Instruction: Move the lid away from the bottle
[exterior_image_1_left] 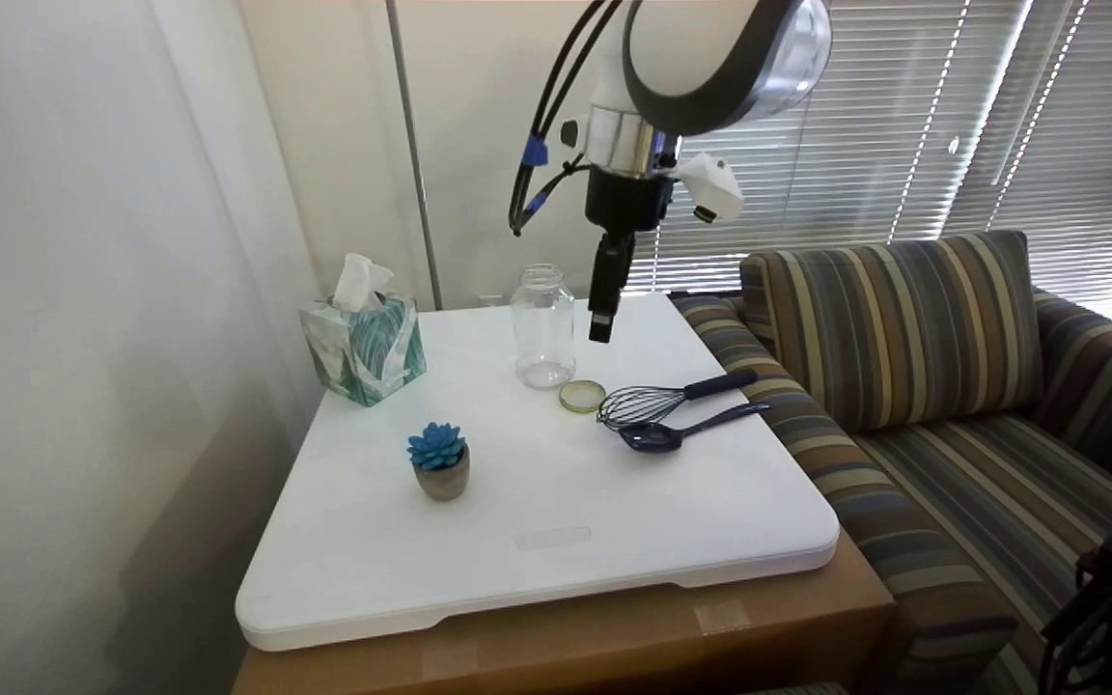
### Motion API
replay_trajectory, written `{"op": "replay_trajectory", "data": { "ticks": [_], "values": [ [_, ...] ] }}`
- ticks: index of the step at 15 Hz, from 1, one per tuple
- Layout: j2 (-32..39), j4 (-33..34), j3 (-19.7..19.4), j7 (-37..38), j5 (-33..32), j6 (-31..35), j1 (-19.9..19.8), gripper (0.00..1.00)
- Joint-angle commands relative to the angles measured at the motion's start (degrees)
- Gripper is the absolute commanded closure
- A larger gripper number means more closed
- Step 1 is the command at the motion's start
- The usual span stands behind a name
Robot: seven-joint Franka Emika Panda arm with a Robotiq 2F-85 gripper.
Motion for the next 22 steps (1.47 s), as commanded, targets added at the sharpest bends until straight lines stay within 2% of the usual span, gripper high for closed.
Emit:
{"op": "replay_trajectory", "data": {
  "ticks": [1,5,7,15,22],
  "values": [
    [2.33,0.72,-4.33,7.51,-7.66,-1.1,5.67,0.0],
    [5.62,2.79,-6.4,13.39,-12.66,-1.8,9.39,0.0],
    [7.13,3.76,-6.4,14.19,-13.21,-2.11,9.97,0.0],
    [12.87,7.86,-7.13,14.01,-15.57,-4.06,11.5,0.0],
    [16.71,11.31,-9.77,14.05,-21.39,-3.65,13.59,0.0]
  ]
}}
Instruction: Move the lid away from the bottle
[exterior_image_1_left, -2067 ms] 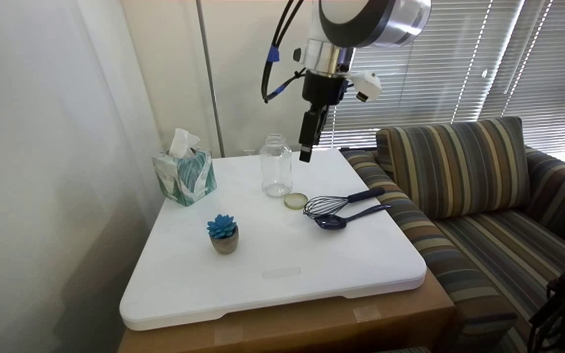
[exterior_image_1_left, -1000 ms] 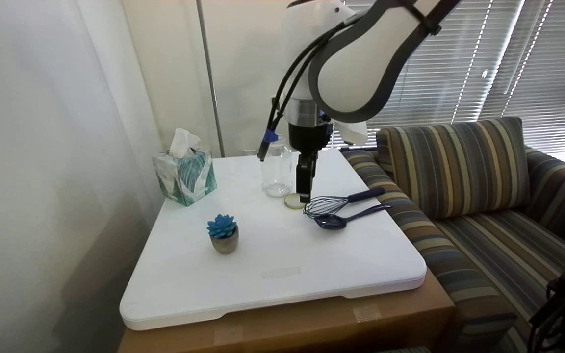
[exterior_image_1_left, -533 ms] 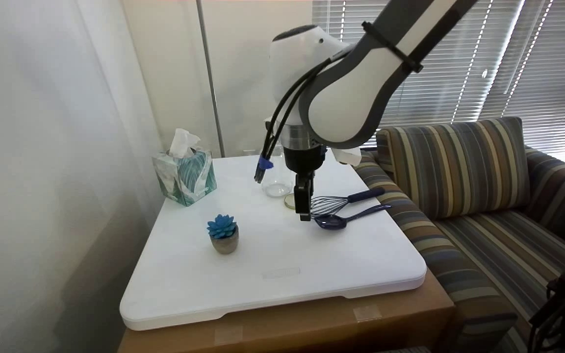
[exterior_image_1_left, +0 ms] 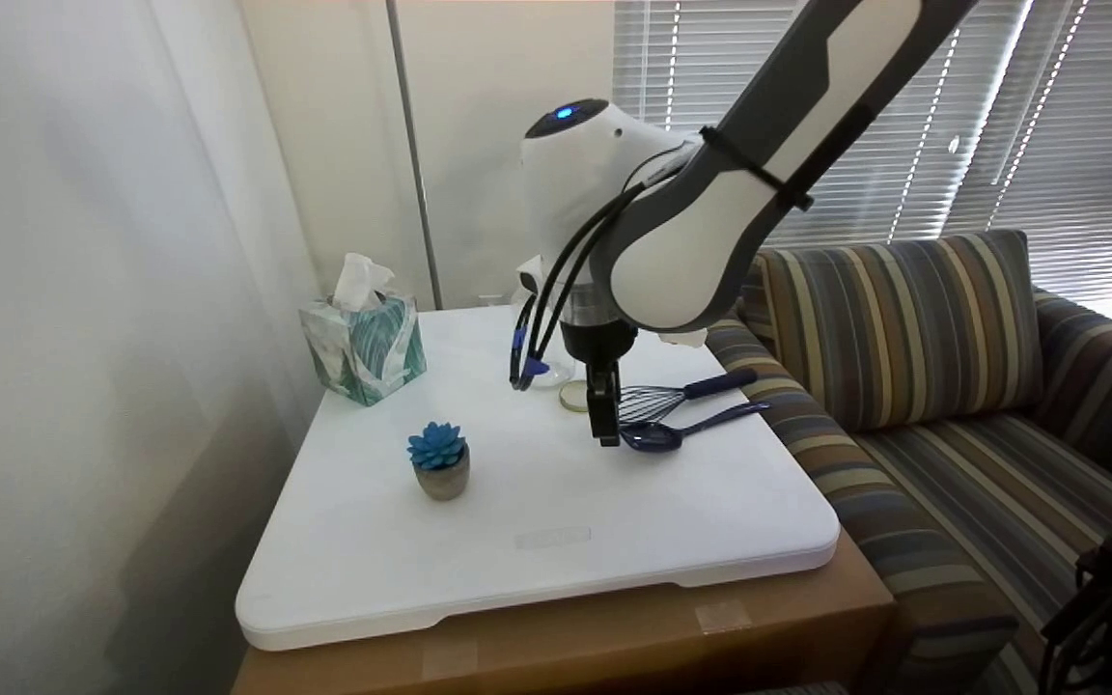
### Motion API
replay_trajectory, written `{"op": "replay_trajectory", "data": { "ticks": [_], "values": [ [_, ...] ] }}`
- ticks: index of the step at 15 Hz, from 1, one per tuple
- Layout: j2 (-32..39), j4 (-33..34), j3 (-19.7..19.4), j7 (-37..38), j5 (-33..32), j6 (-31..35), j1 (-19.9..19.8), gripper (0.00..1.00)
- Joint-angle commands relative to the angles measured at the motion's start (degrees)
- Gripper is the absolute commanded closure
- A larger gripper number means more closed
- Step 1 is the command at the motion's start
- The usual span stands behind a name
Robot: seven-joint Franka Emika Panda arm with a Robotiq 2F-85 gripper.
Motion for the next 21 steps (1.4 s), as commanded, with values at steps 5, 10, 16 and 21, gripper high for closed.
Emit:
{"op": "replay_trajectory", "data": {
  "ticks": [5,10,16,21],
  "values": [
    [2.14,3.13,-0.95,0.29,-2.92,-0.24,1.45,0.0],
    [2.32,3.62,-1.09,0.35,-2.99,-0.25,1.79,0.0],
    [4.59,7.43,-1.87,-0.81,-3.55,-0.56,1.26,0.0],
    [8.4,13.97,-1.86,-2.61,-3.01,-1.21,0.34,0.0]
  ]
}}
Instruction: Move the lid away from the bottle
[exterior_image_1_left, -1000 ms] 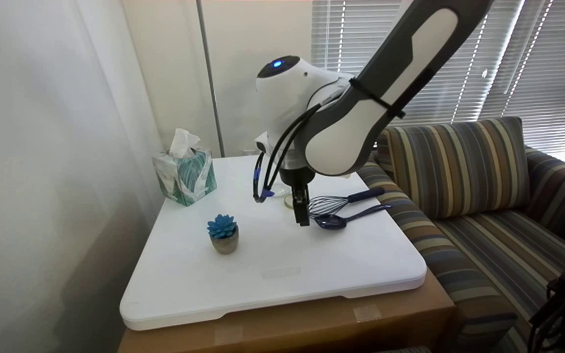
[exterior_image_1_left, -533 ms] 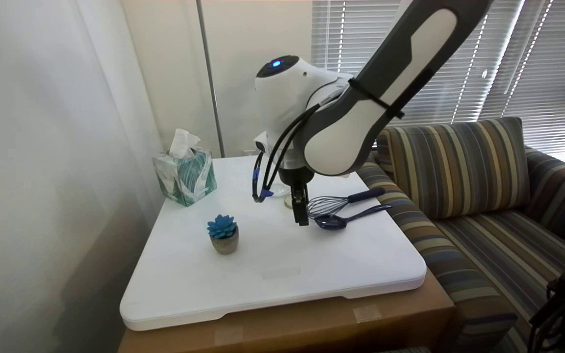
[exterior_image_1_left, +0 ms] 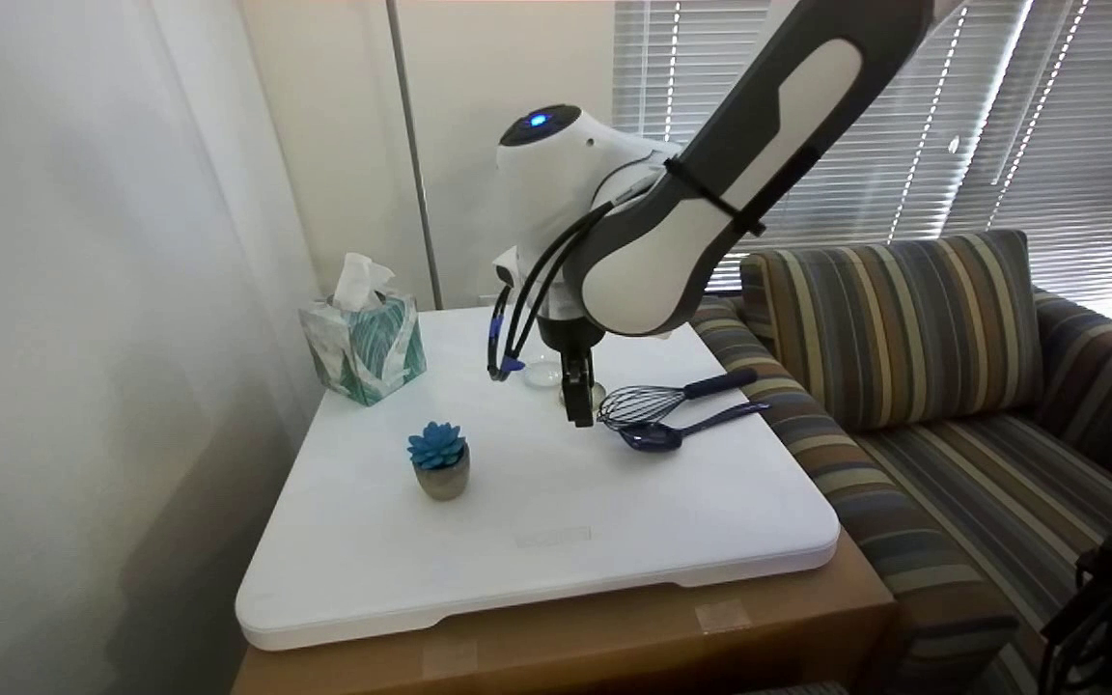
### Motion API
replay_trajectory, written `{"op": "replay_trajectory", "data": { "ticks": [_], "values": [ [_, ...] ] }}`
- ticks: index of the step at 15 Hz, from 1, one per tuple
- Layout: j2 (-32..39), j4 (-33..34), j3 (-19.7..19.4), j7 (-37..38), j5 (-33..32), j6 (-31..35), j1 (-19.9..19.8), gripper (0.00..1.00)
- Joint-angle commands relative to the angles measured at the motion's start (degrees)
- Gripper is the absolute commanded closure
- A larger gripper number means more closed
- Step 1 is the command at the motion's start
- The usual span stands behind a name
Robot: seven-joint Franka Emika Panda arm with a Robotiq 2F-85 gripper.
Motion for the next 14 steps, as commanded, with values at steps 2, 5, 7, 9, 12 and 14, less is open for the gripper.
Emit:
{"op": "replay_trajectory", "data": {
  "ticks": [2,5,7,9,12,14],
  "values": [
    [4.98,7.98,0.23,-2.52,-0.17,-1.12,-1.29,0.0],
    [7.8,12.29,0.4,-2.93,0.33,-0.55,-1.73,0.0],
    [9.38,14.69,0.53,-3.23,0.62,-1.11,-1.8,0.0],
    [10.52,16.73,0.69,-3.8,0.83,-1.82,-1.77,0.0],
    [11.4,18.39,0.67,-3.69,1.28,-3.42,-1.49,0.0],
    [11.26,19.23,0.35,-2.76,1.86,-8.34,-0.85,0.0]
  ]
}}
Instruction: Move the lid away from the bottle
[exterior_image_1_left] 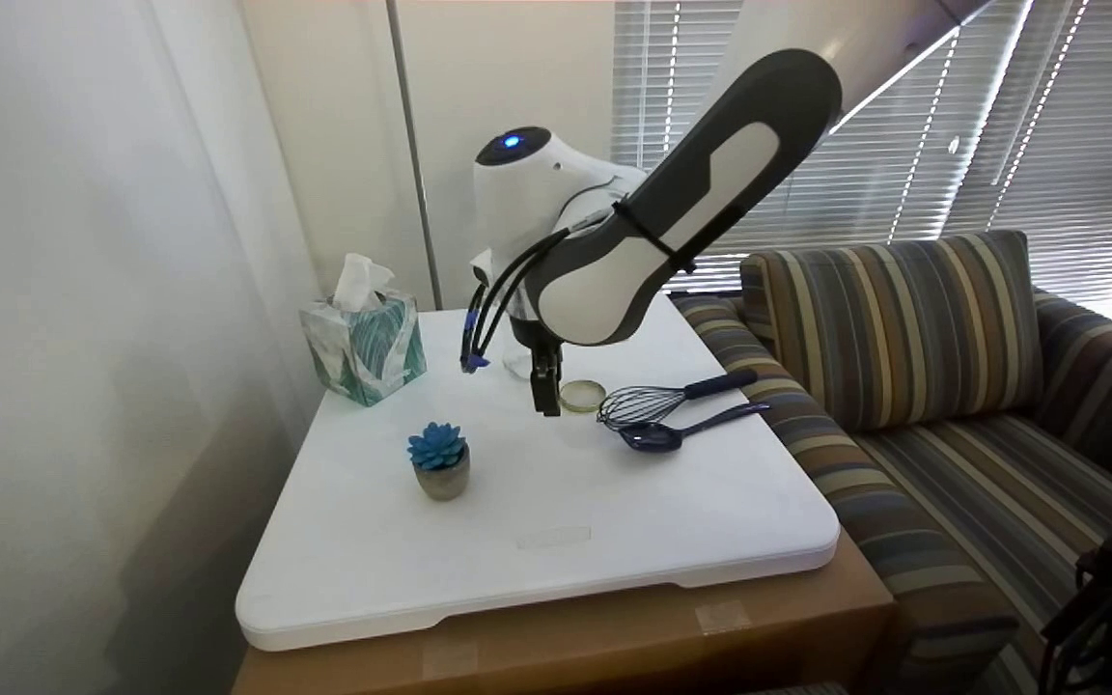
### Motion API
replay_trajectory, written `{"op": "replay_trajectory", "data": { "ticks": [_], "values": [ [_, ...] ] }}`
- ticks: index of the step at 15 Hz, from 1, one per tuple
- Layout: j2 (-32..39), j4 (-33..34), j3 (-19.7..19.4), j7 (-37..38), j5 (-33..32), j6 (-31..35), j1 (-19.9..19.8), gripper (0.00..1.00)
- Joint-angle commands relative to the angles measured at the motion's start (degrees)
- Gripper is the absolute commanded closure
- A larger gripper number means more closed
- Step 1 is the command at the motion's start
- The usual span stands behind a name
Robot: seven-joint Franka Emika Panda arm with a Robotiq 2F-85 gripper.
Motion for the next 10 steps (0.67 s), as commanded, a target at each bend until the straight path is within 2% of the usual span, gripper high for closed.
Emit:
{"op": "replay_trajectory", "data": {
  "ticks": [1,4,10],
  "values": [
    [0.33,2.65,0.3,-0.46,1.76,-8.53,0.31,0.0],
    [-0.58,2.71,0.25,0.81,1.87,-13.37,1.09,0.0],
    [-0.46,1.56,1.34,4.28,4.74,-13.35,0.59,0.0]
  ]
}}
